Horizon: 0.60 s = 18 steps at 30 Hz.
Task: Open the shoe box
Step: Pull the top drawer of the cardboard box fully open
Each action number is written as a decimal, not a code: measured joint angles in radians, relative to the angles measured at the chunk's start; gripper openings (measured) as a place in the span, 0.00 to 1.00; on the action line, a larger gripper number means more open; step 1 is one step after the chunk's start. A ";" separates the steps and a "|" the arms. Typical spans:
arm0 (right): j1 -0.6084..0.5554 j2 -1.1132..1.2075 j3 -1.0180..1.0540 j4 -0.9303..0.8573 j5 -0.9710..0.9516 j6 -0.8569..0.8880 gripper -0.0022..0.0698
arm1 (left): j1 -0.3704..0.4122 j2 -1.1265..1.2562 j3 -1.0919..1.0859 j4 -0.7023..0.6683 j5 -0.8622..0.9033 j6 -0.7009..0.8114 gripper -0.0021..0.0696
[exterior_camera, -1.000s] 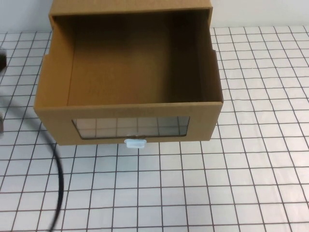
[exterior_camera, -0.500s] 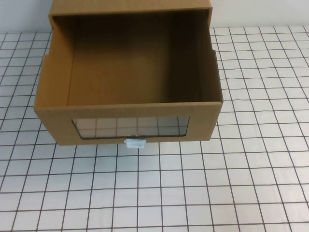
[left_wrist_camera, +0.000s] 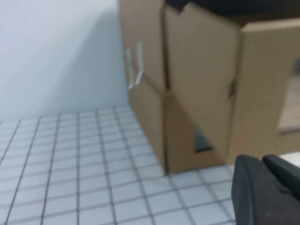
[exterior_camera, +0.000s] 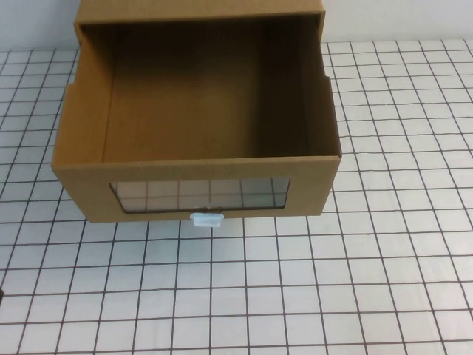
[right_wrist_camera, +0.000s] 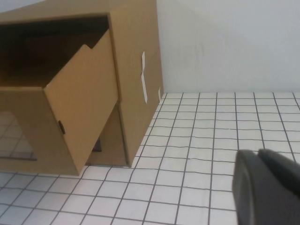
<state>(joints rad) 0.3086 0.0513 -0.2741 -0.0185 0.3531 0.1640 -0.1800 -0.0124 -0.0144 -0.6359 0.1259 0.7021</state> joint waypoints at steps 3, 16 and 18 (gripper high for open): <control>-0.002 0.000 0.000 0.000 0.000 0.000 0.01 | 0.000 0.000 0.035 0.000 -0.033 0.000 0.03; -0.002 0.000 0.000 0.000 0.105 0.000 0.01 | 0.000 0.000 0.040 0.000 0.026 0.000 0.03; -0.002 0.000 0.000 0.000 0.108 0.000 0.01 | 0.000 0.000 0.040 0.000 0.026 0.000 0.03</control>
<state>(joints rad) 0.3070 0.0513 -0.2741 -0.0185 0.4609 0.1640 -0.1800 -0.0124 0.0255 -0.6364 0.1519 0.7021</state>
